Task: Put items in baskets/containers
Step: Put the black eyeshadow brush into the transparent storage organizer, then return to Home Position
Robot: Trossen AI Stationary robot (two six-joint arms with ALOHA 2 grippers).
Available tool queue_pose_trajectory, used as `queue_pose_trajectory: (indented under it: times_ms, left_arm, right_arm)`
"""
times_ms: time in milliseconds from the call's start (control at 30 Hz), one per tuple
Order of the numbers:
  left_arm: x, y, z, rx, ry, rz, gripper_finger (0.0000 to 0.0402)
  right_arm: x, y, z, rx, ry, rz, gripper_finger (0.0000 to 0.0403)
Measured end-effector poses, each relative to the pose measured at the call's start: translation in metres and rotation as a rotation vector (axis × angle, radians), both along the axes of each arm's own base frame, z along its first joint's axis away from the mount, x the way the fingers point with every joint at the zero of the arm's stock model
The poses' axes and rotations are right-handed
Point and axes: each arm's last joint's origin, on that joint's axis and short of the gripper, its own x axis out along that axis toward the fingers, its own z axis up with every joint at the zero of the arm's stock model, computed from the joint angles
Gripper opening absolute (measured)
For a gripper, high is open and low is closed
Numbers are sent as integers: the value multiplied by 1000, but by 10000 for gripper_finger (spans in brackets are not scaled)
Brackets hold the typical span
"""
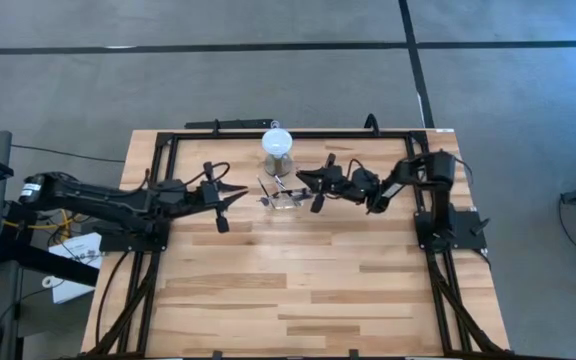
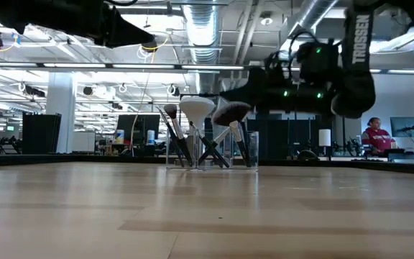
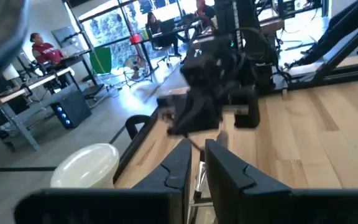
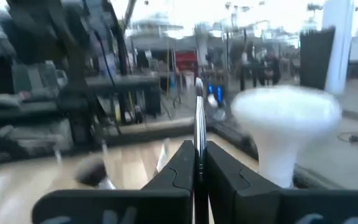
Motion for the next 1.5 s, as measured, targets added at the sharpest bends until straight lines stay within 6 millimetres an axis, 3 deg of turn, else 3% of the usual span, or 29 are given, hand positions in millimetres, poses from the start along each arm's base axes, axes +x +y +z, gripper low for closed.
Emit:
queue_pose_trajectory:
  times_ms: [333, 767, 867, 1000, 1167, 1333, 1500]
  left_arm:
    - [10, -1, -13, -6, 69, -2, 44]
    - [12, -2, -16, -18, 83, 0, 44]
    - [12, -2, -16, -18, 83, 0, 44]
    - [11, -2, -16, -18, 85, 0, 44]
    - [-3, 0, -8, -1, 87, 108, 44]
    - [-35, -1, 9, -7, 24, 176, 44]
    - [-70, 0, 23, -101, -88, 141, 44]
  right_arm:
    - [8, -15, -7, 6, 26, -38, 18]
    - [7, -17, -8, 9, 28, -42, 73]
    - [7, -12, 3, -5, -18, -30, 76]
    - [3, 1, 38, -32, -91, 36, 76]
    - [-30, 27, 92, -86, -151, 135, 76]
    - [-83, 52, 126, -130, 50, -4, 61]
    - [-132, 72, 130, -92, 276, -22, 26]
